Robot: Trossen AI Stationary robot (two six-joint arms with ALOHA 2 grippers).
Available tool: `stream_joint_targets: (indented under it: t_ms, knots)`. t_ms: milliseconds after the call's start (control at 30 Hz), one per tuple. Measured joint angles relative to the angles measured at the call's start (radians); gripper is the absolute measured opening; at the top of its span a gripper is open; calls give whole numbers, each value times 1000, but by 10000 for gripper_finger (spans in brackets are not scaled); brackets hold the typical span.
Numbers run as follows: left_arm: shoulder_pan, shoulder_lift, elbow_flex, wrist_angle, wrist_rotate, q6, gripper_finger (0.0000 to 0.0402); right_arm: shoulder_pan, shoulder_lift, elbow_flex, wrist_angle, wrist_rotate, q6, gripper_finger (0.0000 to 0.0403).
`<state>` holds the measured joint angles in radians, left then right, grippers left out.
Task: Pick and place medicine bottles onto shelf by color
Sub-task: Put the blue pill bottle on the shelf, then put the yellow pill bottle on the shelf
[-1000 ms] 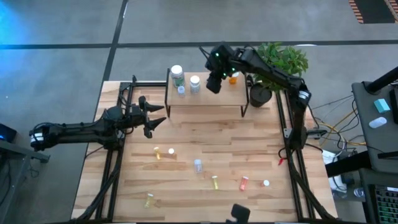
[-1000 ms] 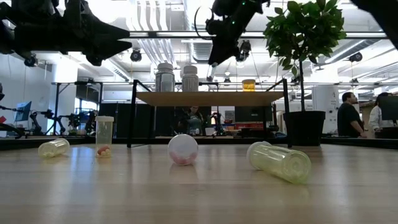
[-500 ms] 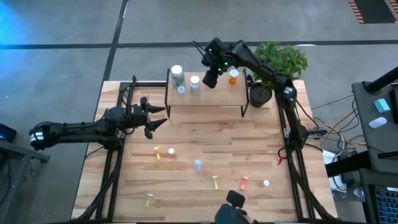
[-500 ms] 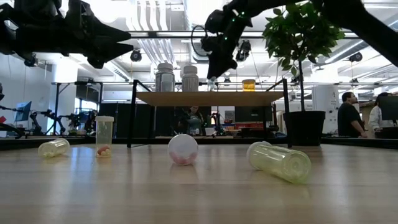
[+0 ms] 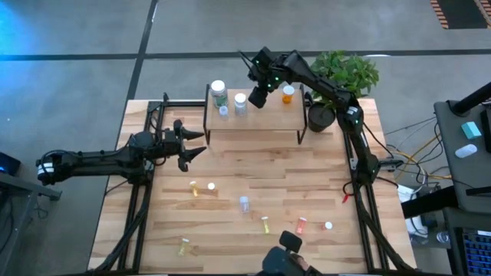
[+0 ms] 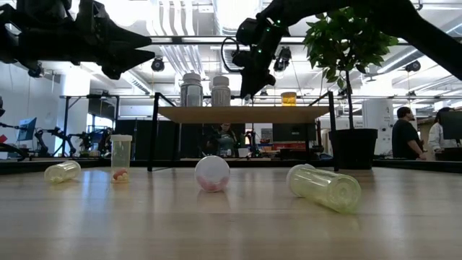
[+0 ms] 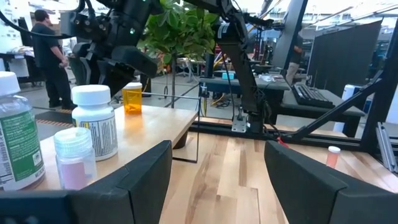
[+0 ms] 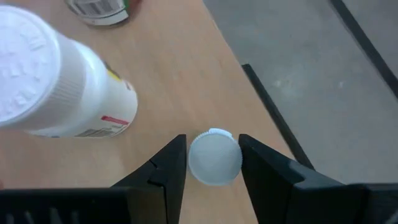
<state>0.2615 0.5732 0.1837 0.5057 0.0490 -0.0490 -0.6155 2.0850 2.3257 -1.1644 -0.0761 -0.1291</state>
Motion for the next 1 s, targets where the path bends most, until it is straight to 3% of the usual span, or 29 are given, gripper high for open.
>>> stream_joint_targets:
  t_ms: [533,1000]
  knots:
    - [-1,0,0,0,24,-23,240,0,-14,5,26,17,14,151]
    - [0,0,0,0,25,-23,240,37,-223,3,10,21,59,151]
